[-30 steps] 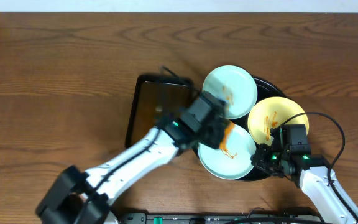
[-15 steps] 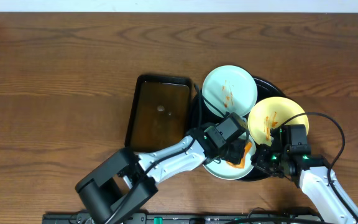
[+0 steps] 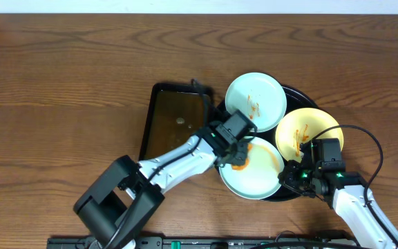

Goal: Clean dirty plates on tray and stack at the side

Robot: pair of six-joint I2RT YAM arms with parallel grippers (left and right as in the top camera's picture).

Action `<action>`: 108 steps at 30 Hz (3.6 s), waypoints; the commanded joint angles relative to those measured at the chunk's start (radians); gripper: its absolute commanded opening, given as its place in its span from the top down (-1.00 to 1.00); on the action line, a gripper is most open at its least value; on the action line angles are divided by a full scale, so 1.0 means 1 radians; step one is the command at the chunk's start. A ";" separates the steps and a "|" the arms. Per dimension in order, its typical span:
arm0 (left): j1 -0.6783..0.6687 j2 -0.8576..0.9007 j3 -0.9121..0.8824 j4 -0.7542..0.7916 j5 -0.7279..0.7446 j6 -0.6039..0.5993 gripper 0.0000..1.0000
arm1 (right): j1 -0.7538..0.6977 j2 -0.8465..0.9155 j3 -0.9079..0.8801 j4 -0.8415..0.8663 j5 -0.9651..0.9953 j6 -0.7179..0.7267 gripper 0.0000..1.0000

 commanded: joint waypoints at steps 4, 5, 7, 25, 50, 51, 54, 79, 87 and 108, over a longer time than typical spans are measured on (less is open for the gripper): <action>0.037 -0.125 -0.001 -0.026 -0.073 0.163 0.85 | 0.007 0.002 -0.003 -0.002 0.000 0.004 0.98; 0.042 -0.158 -0.001 -0.026 -0.074 0.188 0.85 | 0.007 0.002 -0.003 -0.003 0.000 0.004 0.97; 0.058 -0.224 -0.002 -0.034 -0.086 0.213 0.85 | 0.007 0.002 -0.003 -0.003 0.000 0.004 0.97; 0.313 -0.353 -0.014 -0.251 -0.170 0.213 0.85 | 0.007 0.003 -0.008 0.001 0.000 0.004 0.78; 0.349 -0.353 -0.014 -0.287 -0.171 0.214 0.85 | 0.007 -0.042 0.219 -0.174 0.148 -0.129 0.97; 0.349 -0.353 -0.014 -0.287 -0.171 0.213 0.85 | 0.007 -0.044 0.240 -0.197 0.167 -0.132 0.97; 0.354 -0.353 -0.014 -0.287 -0.171 0.213 0.85 | 0.007 -0.047 0.306 -0.256 0.246 -0.155 0.97; 0.367 -0.353 -0.014 -0.285 -0.170 0.213 0.85 | 0.026 -0.036 0.428 -0.443 0.193 -0.153 0.98; 0.367 -0.353 -0.014 -0.285 -0.170 0.213 0.85 | 0.026 -0.032 0.426 -0.427 0.110 -0.146 0.98; 0.367 -0.353 -0.014 -0.285 -0.170 0.213 0.84 | 0.026 -0.032 0.424 -0.408 0.345 -0.127 0.98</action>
